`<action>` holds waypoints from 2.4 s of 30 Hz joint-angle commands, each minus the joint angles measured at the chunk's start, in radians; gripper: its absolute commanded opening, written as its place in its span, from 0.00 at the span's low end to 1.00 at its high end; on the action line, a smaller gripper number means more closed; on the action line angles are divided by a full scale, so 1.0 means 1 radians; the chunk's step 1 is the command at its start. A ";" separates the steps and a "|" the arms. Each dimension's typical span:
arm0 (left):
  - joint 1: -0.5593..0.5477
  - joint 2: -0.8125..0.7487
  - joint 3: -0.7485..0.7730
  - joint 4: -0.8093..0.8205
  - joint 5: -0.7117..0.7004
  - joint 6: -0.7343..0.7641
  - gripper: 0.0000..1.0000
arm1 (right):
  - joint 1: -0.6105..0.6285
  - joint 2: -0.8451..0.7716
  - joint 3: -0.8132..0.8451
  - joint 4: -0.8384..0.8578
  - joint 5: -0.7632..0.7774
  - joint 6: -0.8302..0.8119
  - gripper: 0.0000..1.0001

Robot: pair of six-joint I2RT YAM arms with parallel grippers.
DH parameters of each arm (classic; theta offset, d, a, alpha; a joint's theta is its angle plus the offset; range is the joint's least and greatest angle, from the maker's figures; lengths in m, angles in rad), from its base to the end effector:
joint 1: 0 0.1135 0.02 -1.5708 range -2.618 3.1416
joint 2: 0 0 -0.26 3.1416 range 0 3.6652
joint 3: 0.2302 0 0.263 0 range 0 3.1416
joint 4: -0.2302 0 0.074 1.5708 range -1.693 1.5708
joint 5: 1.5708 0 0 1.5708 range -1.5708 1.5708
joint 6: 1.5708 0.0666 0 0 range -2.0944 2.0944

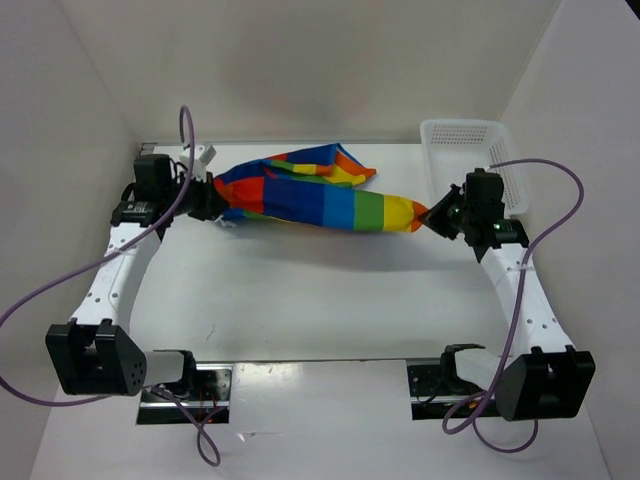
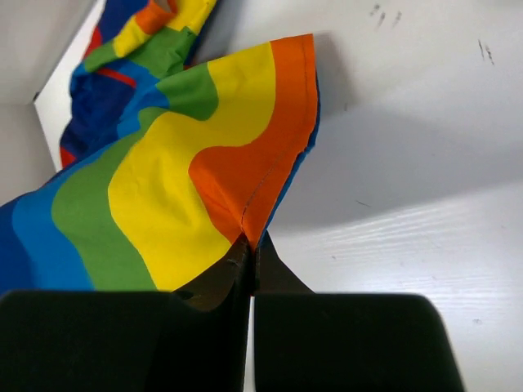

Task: Fold and stack the shorts
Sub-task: Flatten the shorts out

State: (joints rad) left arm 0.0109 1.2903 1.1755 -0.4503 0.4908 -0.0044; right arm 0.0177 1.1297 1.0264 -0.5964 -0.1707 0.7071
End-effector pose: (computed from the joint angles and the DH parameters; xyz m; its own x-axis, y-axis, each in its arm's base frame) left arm 0.3217 -0.0279 0.3225 -0.5372 -0.0097 -0.8434 0.3861 0.8862 -0.2561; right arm 0.2765 0.0162 0.2920 -0.5852 0.6299 -0.5106 0.3063 0.7547 0.5802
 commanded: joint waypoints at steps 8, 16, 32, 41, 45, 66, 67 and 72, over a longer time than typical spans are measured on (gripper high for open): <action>0.041 -0.117 -0.140 -0.129 0.089 0.004 0.05 | 0.010 -0.099 -0.058 -0.060 0.011 -0.003 0.00; 0.023 -0.201 -0.536 -0.093 0.207 0.004 0.89 | 0.010 -0.188 -0.181 -0.060 -0.020 0.061 0.00; -0.026 -0.154 -0.727 0.148 0.246 0.004 0.68 | 0.062 -0.177 -0.264 -0.005 -0.029 0.133 0.00; -0.077 -0.127 -0.818 0.219 0.236 0.004 0.83 | 0.215 -0.231 -0.489 0.090 -0.029 0.400 0.05; -0.077 -0.140 -0.818 0.186 0.218 0.004 0.81 | 0.215 -0.252 -0.489 0.081 -0.003 0.400 0.08; 0.107 -0.011 -0.398 0.006 0.027 0.004 0.00 | 0.234 -0.217 -0.489 0.041 0.020 0.382 0.80; 0.107 0.001 -0.398 0.005 0.044 0.004 0.00 | 0.244 -0.208 -0.489 0.041 0.020 0.382 0.80; 0.107 0.001 -0.459 0.036 0.072 0.004 0.00 | 0.326 -0.101 -0.489 0.041 0.039 0.425 0.80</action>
State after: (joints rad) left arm 0.1177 1.2942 0.7471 -0.3695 0.5331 -0.0246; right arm 0.2951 0.9775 0.5304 -0.5613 -0.1562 1.0977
